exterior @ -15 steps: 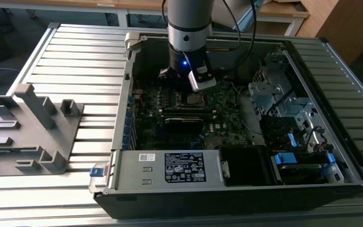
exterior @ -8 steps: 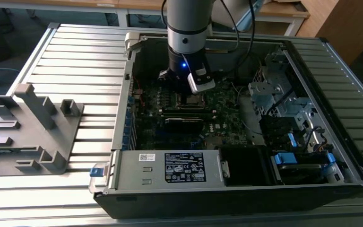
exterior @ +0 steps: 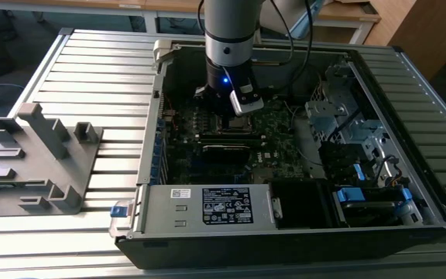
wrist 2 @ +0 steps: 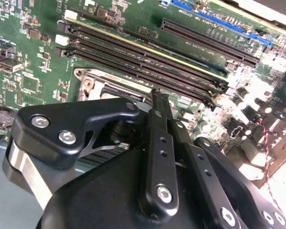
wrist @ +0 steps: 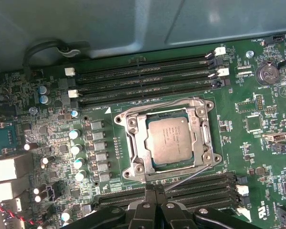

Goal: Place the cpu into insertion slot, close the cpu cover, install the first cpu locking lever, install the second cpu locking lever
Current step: 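Install the second cpu locking lever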

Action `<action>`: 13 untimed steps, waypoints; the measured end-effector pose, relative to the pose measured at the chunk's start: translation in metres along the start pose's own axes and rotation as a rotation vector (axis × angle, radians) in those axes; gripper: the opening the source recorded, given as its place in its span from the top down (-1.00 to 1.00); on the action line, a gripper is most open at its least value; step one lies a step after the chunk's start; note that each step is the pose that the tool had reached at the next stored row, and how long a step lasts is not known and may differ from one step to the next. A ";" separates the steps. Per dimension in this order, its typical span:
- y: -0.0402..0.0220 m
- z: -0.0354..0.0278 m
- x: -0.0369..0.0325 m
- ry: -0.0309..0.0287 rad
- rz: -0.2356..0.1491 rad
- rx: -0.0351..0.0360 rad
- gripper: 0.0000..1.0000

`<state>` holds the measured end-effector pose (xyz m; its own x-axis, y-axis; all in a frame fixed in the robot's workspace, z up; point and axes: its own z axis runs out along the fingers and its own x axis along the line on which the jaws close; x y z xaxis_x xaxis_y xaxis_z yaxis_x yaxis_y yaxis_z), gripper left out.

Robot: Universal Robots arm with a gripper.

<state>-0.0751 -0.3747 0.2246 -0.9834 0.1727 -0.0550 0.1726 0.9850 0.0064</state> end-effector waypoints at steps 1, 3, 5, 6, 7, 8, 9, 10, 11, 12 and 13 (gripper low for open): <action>0.0000 0.0000 0.0000 0.0000 0.000 0.0000 0.79; 0.0000 0.0000 0.0001 0.0000 0.000 0.0000 0.79; -0.0002 0.0004 0.0009 0.0000 0.000 -0.0002 0.79; -0.0003 0.0006 0.0016 0.0000 0.000 0.0000 0.79; -0.0004 0.0007 0.0021 0.0000 0.000 0.0001 0.79; -0.0004 0.0008 0.0024 -0.0001 0.000 0.0003 0.79; -0.0005 0.0009 0.0025 -0.0001 0.000 0.0004 0.79; -0.0011 0.0009 0.0024 -0.0001 0.000 0.0003 0.79; -0.0018 0.0009 0.0023 -0.0001 0.000 0.0003 0.79; -0.0022 0.0009 0.0022 -0.0001 0.000 0.0003 0.79; -0.0026 0.0009 0.0022 -0.0001 0.000 0.0004 0.79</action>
<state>-0.0777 -0.3769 0.2235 -0.9834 0.1727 -0.0551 0.1727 0.9850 0.0060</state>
